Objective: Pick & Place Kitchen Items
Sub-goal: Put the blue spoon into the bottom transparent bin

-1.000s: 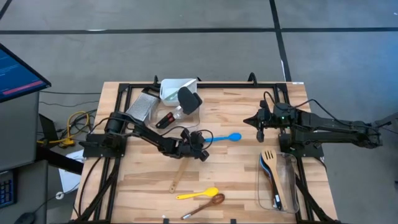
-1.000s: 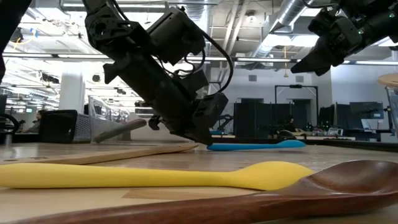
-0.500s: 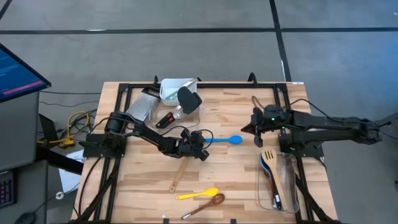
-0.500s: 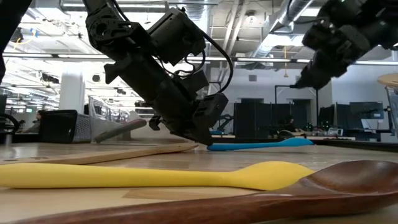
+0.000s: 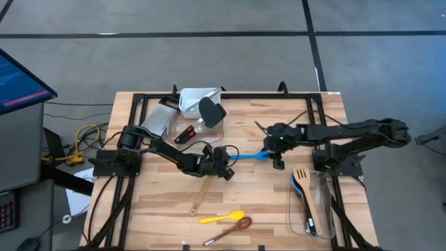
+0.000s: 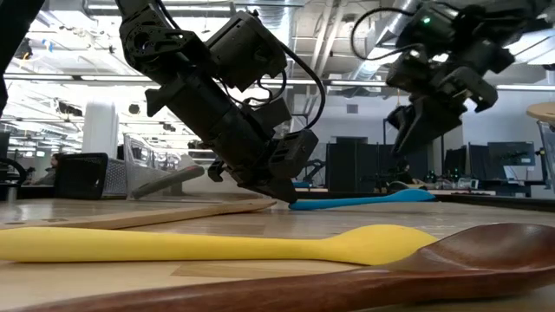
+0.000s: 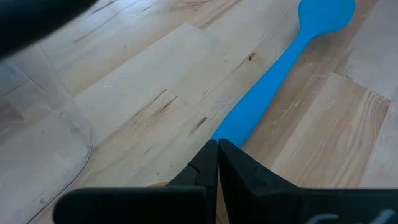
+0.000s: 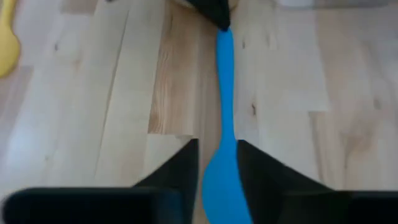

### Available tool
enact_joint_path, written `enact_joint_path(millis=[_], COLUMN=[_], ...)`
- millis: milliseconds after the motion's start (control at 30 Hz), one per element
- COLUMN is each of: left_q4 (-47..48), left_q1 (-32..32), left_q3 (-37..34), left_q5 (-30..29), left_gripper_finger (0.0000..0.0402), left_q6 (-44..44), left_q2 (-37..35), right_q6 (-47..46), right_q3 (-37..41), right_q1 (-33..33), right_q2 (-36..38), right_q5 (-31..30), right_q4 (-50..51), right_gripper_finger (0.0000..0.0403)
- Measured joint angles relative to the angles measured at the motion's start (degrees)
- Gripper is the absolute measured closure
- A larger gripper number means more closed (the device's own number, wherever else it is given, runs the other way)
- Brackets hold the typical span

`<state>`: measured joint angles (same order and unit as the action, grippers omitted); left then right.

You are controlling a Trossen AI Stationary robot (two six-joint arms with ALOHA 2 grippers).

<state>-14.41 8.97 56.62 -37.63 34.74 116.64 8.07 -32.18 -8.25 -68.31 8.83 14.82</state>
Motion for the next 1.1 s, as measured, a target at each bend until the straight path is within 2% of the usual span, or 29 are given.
enact_joint_path(millis=[233, 300, 400, 633, 767, 933, 1100], left_q4=[0.0, 0.0, 0.0, 0.1, 0.1, 0.2, 0.2], left_q1=[0.0, 0.0, 0.0, 0.0, 0.0, 0.0, 0.0], left_q3=[0.0, 0.0, -0.1, -0.1, -0.1, -0.1, -0.1], left_q5=[0.0, 0.0, 0.0, 0.0, 0.0, 0.0, 0.0], left_gripper_finger=[0.0400, 0.0400, 0.0400, 0.0400, 0.0400, 0.0400, 0.0400], left_q6=[0.0, 0.0, 0.0, 0.0, 0.0, 0.0, 0.0], left_q2=[0.0, 0.0, 0.0, 0.0, 0.0, 0.0, 0.0], right_q6=[0.2, 1.1, 1.6, 2.7, 3.1, 3.0, 3.0], right_q3=[-3.0, -3.9, -5.6, -10.1, -11.4, -12.1, -11.9], right_q1=[0.2, 0.2, 0.2, 0.2, 0.2, 0.1, 0.3], right_q2=[-10.4, -13.3, -17.0, -22.7, -25.9, -28.6, -27.6], right_q5=[-0.4, -1.7, -3.5, -4.2, -4.2, -4.2, -4.3], right_q4=[0.2, 0.1, -0.3, -0.3, 1.1, 1.4, 0.8], right_gripper_finger=[0.0167, 0.0149, 0.0144, 0.0152, 0.0170, 0.0219, 0.0295])
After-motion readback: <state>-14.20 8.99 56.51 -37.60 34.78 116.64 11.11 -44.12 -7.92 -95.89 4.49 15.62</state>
